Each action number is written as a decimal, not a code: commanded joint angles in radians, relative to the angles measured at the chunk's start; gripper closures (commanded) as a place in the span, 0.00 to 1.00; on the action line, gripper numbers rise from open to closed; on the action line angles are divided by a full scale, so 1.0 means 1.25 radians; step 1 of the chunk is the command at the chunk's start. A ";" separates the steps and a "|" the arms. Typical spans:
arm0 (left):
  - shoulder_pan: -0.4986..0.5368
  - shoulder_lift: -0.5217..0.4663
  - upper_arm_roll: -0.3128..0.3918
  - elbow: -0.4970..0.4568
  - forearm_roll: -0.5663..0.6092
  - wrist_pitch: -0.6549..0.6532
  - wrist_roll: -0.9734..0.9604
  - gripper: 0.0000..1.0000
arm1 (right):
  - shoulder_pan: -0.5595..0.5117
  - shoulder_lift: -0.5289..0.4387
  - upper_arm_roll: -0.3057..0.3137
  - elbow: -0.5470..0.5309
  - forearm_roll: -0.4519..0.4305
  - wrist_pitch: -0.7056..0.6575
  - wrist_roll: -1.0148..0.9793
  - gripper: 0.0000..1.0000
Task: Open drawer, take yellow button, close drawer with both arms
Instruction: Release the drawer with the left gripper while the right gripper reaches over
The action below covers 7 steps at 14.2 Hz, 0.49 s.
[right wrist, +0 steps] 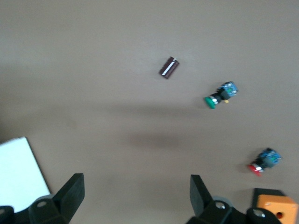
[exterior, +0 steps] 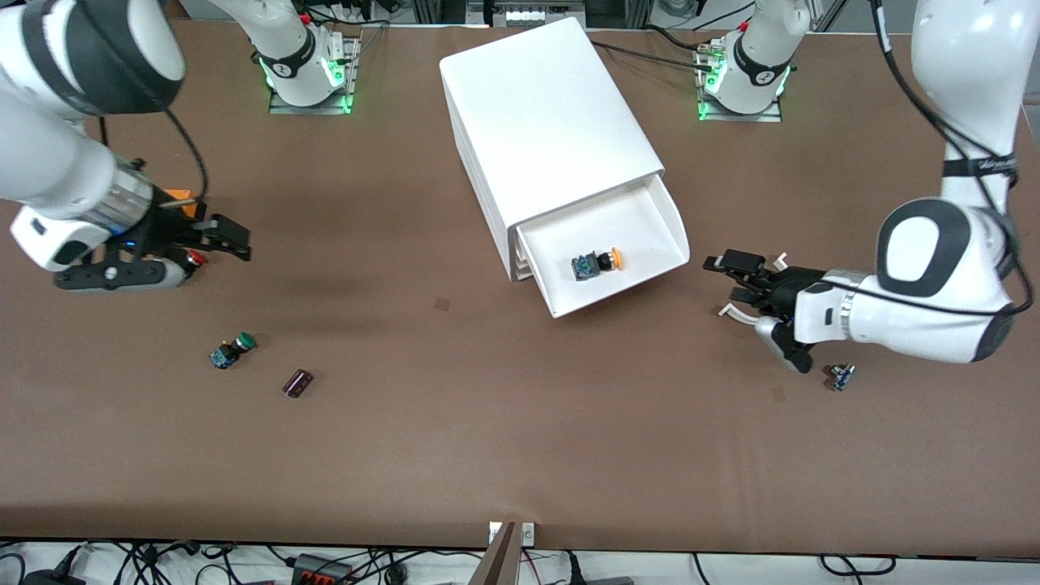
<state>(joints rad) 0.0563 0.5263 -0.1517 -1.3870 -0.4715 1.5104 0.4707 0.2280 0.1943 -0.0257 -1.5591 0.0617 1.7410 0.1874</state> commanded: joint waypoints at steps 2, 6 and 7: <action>-0.014 -0.006 -0.009 0.141 0.257 -0.075 -0.023 0.00 | 0.096 0.063 -0.005 0.083 0.002 -0.007 0.226 0.00; -0.018 0.001 -0.003 0.247 0.357 -0.078 0.001 0.00 | 0.176 0.124 -0.005 0.152 0.003 -0.004 0.480 0.00; -0.017 0.002 0.001 0.266 0.375 -0.056 -0.012 0.00 | 0.195 0.140 -0.005 0.171 0.003 -0.002 0.548 0.00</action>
<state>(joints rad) 0.0389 0.5078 -0.1591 -1.1259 -0.0506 1.4368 0.4619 0.4292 0.3112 -0.0238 -1.4275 0.0616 1.7489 0.7306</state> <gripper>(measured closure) 0.000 0.000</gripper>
